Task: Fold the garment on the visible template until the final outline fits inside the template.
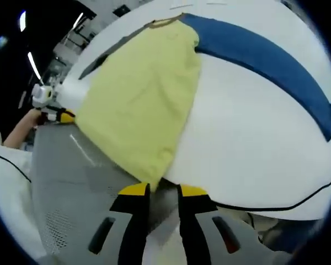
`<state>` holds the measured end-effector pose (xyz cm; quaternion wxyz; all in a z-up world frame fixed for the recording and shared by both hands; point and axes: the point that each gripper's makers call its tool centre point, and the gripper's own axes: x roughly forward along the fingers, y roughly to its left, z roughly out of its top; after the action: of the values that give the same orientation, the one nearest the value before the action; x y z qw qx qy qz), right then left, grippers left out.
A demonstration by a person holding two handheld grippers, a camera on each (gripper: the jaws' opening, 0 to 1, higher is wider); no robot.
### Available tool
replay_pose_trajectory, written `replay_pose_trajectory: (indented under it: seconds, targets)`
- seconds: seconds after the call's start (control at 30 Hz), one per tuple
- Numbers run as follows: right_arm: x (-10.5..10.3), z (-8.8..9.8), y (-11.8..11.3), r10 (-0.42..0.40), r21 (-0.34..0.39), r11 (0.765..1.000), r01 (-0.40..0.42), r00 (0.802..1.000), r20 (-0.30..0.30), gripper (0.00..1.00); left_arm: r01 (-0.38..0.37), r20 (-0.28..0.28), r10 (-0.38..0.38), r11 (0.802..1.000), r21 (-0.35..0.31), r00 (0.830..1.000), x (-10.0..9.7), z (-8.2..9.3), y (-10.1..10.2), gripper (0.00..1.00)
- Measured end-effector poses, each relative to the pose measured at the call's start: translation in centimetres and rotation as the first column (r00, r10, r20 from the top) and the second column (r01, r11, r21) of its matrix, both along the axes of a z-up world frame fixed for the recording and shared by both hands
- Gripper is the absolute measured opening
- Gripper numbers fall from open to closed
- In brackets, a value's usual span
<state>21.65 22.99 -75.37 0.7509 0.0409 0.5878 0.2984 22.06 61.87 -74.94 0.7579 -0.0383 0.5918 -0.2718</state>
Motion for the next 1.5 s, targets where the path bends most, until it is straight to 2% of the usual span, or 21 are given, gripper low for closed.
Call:
replay_pose_trajectory:
  seconds: [0.17,0.33,0.43,0.5,0.57,0.6,0.63,0.67,0.7,0.77,0.9,0.93,1.0,1.03,1.07,1.17,1.23,1.3,1.4,1.43,1.5]
  targets:
    - [1.2,1.5,-0.1,-0.001,0.032,0.999,-0.002,0.997,0.079,0.27,-0.032,0.09,0.034,0.999,-0.026,0.995,2.2,2.0,-0.3,0.32]
    - [3.2,4.2,0.6,-0.032,0.081,0.997,0.015,0.977,0.212,0.42,-0.054,0.158,0.06,0.998,-0.039,0.986,4.0,4.0,-0.4,0.44]
    - [4.4,5.7,0.5,-0.035,0.069,0.998,0.015,0.954,0.299,0.59,-0.068,0.194,0.077,0.996,-0.051,0.978,4.8,5.4,-0.4,0.5]
    - [5.4,7.1,0.6,-0.047,0.073,0.997,0.022,0.929,0.367,0.7,-0.047,0.246,0.061,0.997,-0.061,0.967,5.4,6.6,-0.7,0.53]
    - [6.7,9.3,1.0,-0.087,0.123,0.992,0.033,0.883,0.461,0.76,-0.057,0.278,0.075,0.996,-0.072,0.958,6.0,7.8,-0.6,0.55]
    - [7.5,11.0,1.3,-0.134,0.171,0.984,0.053,0.852,0.506,0.8,-0.065,0.298,0.089,0.994,-0.088,0.95,6.3,8.6,-0.7,0.57]
    - [7.8,11.7,1.4,-0.16,0.196,0.978,0.065,0.84,0.519,0.82,-0.07,0.318,0.099,0.992,-0.102,0.943,6.7,9.3,-0.7,0.59]
    - [8.3,13.1,1.5,-0.211,0.249,0.965,0.085,0.816,0.538,0.84,-0.075,0.336,0.11,0.99,-0.116,0.936,7.0,9.9,-0.7,0.6]
    - [8.7,14.4,1.5,-0.26,0.296,0.949,0.108,0.8,0.542,0.84,-0.08,0.352,0.12,0.989,-0.127,0.928,7.2,10.9,-0.8,0.61]
    - [9.1,15.7,1.3,-0.302,0.33,0.935,0.129,0.778,0.551,0.85,-0.068,0.375,0.107,0.991,-0.115,0.921,7.2,11.9,-0.8,0.63]
    - [9.1,18.4,1.0,-0.289,0.312,0.943,0.116,0.749,0.596,0.91,-0.041,0.425,0.076,0.995,-0.089,0.902,7.2,14.3,-1.0,0.71]
    - [9.1,18.6,1.0,-0.287,0.309,0.944,0.114,0.747,0.6,0.93,-0.039,0.438,0.077,0.995,-0.096,0.896,7.3,14.9,-1.1,0.73]
    - [8.5,19.6,1.3,-0.254,0.285,0.954,0.093,0.757,0.602,0.93,-0.037,0.475,0.09,0.992,-0.119,0.876,7.5,16.7,-1.2,0.75]
    - [8.4,19.8,1.3,-0.24,0.274,0.958,0.084,0.756,0.608,0.93,-0.04,0.478,0.094,0.992,-0.123,0.873,7.5,17.1,-1.2,0.76]
    - [8.2,20.2,1.3,-0.221,0.252,0.965,0.076,0.754,0.619,0.93,-0.041,0.481,0.097,0.991,-0.126,0.871,7.5,17.4,-1.1,0.77]
    - [8.0,21.2,1.3,-0.209,0.233,0.97,0.075,0.746,0.632,0.92,-0.053,0.518,0.115,0.99,-0.133,0.847,7.9,19.2,-0.7,0.8]
    - [8.2,22.2,1.2,-0.214,0.233,0.97,0.074,0.715,0.665,0.91,-0.061,0.537,0.13,0.988,-0.144,0.833,8.0,20.4,-0.4,0.81]
    - [8.8,23.5,1.1,-0.263,0.273,0.957,0.094,0.676,0.689,0.93,-0.07,0.551,0.148,0.984,-0.161,0.822,8.1,21.3,-0.1,0.82]
    - [9.1,25.3,0.5,-0.329,0.325,0.937,0.125,0.623,0.71,0.98,-0.109,0.563,0.235,0.963,-0.248,0.792,8.5,23.1,0.1,0.85]
    - [8.9,25.7,0.3,-0.341,0.336,0.933,0.13,0.624,0.704,0.98,-0.122,0.561,0.261,0.954,-0.274,0.786,8.7,23.4,0.5,0.84]
    - [8.3,26.1,0.1,-0.332,0.331,0.935,0.126,0.642,0.692,0.93,-0.127,0.565,0.261,0.956,-0.264,0.783,8.6,23.3,1.1,0.79]
